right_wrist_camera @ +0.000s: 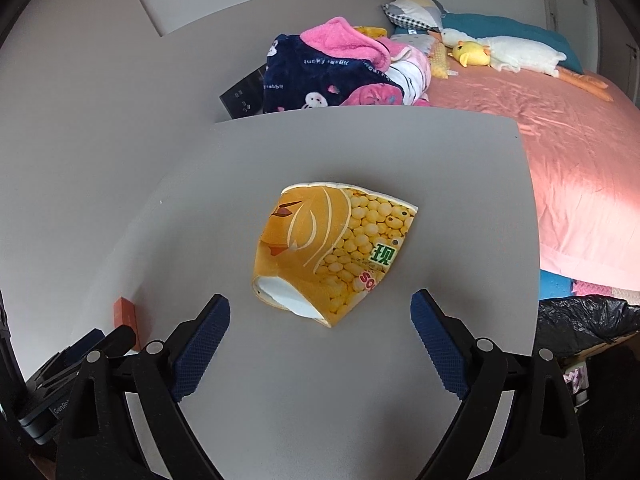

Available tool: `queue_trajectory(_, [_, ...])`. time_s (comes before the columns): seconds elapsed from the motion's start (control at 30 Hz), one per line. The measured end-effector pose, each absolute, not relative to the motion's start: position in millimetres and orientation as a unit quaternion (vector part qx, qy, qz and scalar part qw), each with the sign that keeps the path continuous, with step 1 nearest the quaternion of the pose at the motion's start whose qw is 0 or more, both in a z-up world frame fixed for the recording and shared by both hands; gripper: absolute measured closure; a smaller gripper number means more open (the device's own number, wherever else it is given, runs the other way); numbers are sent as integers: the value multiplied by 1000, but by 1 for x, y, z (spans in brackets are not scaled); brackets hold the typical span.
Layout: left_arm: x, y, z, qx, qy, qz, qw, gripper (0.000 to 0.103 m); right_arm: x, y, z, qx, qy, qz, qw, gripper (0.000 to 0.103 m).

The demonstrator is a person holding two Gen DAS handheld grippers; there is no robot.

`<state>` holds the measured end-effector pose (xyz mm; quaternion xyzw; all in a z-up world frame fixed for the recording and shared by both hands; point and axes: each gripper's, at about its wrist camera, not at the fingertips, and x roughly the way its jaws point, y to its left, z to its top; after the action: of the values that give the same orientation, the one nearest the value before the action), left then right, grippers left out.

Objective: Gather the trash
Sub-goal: 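Grasp the pink eraser with the left gripper while the right gripper grasps the yellow snack bag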

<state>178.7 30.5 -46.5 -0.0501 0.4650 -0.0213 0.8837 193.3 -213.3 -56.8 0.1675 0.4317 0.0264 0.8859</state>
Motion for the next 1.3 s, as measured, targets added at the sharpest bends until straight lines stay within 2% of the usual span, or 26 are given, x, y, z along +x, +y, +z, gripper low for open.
queue_trajectory(0.13, [185, 34, -53, -56, 472, -15, 879, 32, 208, -208, -64, 170, 443, -3, 880, 11])
queue_trajectory(0.2, [188, 36, -56, -55, 475, -13, 878, 40, 212, -205, -65, 162, 437, -19, 885, 10])
queue_trajectory(0.23, [190, 36, -58, -56, 478, -15, 876, 53, 215, -204, -66, 161, 437, -25, 885, 10])
queue_trajectory(0.27, [191, 37, -58, -52, 474, -13, 879, 60, 218, -203, -67, 158, 434, -33, 886, 9])
queue_trajectory(0.37, [191, 40, -58, -48, 471, -15, 880, 70, 224, -202, -69, 154, 430, -59, 888, 7])
queue_trajectory(0.47, [190, 41, -58, -43, 469, -16, 882, 77, 229, -197, -71, 138, 426, -77, 891, 7])
queue_trajectory(0.6, [189, 41, -58, -34, 466, -19, 884, 79, 233, -189, -74, 95, 431, -77, 894, 8])
queue_trajectory(0.63, [190, 39, -58, -33, 467, -21, 884, 81, 234, -186, -74, 77, 434, -77, 894, 17])
queue_trajectory(0.8, [188, 36, -58, -32, 468, -31, 883, 82, 228, -189, -72, 64, 438, -54, 895, 26])
queue_trajectory(1.3, [173, 12, -44, -36, 457, -69, 886, 82, 195, -220, -46, 95, 409, -25, 907, 25])
